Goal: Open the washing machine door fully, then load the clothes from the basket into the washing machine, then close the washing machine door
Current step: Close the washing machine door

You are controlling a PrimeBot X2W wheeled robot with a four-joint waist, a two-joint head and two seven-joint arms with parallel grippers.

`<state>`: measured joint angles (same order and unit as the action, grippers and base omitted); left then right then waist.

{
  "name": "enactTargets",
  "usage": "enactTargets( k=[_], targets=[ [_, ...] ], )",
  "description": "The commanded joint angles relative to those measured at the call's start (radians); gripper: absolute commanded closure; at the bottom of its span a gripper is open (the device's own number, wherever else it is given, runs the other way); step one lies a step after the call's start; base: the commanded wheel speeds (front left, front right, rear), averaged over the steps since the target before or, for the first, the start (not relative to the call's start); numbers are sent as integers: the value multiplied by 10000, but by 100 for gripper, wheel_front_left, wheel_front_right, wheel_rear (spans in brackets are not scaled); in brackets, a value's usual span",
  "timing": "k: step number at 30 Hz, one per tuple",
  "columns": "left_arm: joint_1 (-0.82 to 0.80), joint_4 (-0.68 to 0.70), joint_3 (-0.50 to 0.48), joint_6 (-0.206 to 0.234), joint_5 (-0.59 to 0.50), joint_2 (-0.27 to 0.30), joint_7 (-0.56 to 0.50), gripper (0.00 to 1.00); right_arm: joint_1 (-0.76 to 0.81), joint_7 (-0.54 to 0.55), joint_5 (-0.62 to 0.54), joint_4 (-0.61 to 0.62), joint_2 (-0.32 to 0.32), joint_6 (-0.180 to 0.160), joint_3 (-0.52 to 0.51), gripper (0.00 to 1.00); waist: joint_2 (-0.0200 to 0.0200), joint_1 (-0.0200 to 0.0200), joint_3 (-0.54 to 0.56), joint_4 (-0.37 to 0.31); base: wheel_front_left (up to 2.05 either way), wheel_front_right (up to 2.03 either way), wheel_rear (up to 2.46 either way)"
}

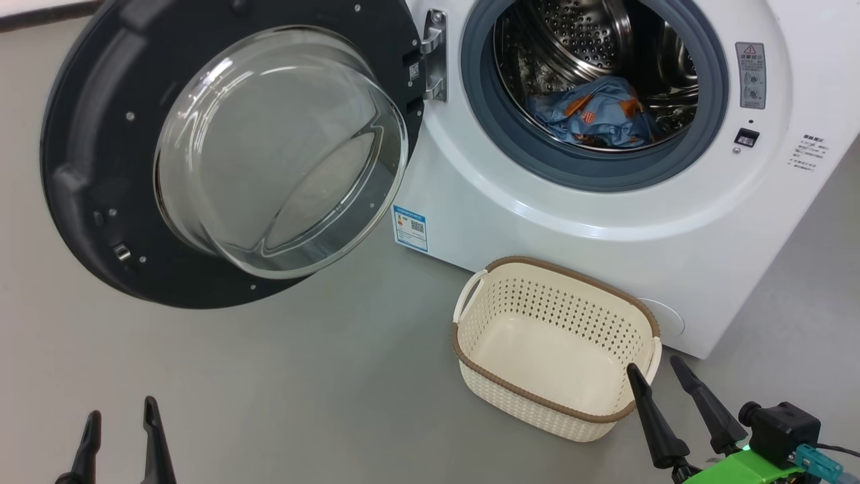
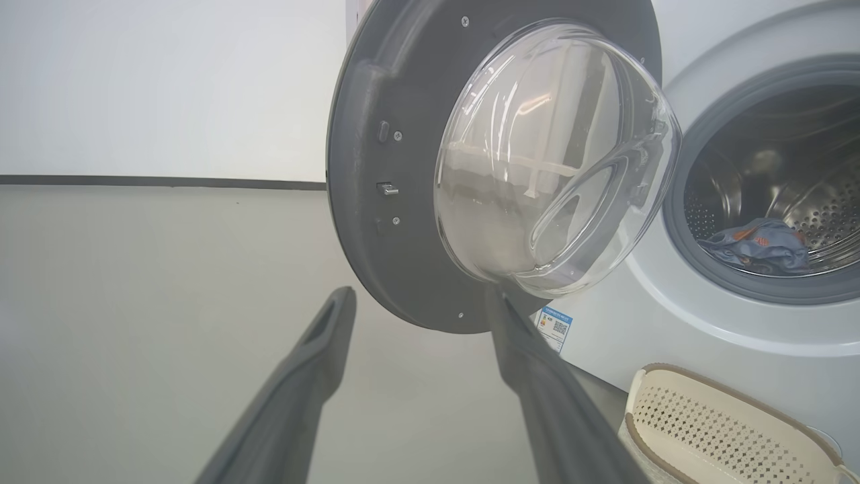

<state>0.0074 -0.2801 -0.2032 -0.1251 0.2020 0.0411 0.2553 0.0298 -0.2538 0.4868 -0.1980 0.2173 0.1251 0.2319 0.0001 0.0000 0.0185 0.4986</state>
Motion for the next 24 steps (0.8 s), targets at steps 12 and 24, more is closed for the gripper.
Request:
enactTargets(
  k=[12, 24],
  targets=[
    [-422, 336, -285, 33, 505, 92, 65, 84, -309, -80, 64, 259, 186, 56, 193, 0, -1, 0, -239, 1, 0, 0, 0],
    [-2239, 1469, -851, -52, 3526, 1360, 65, 100, -568, -80, -29, 378, 357, 56, 217, 0, -1, 0, -1196, -71, 0, 0, 0]
  ],
)
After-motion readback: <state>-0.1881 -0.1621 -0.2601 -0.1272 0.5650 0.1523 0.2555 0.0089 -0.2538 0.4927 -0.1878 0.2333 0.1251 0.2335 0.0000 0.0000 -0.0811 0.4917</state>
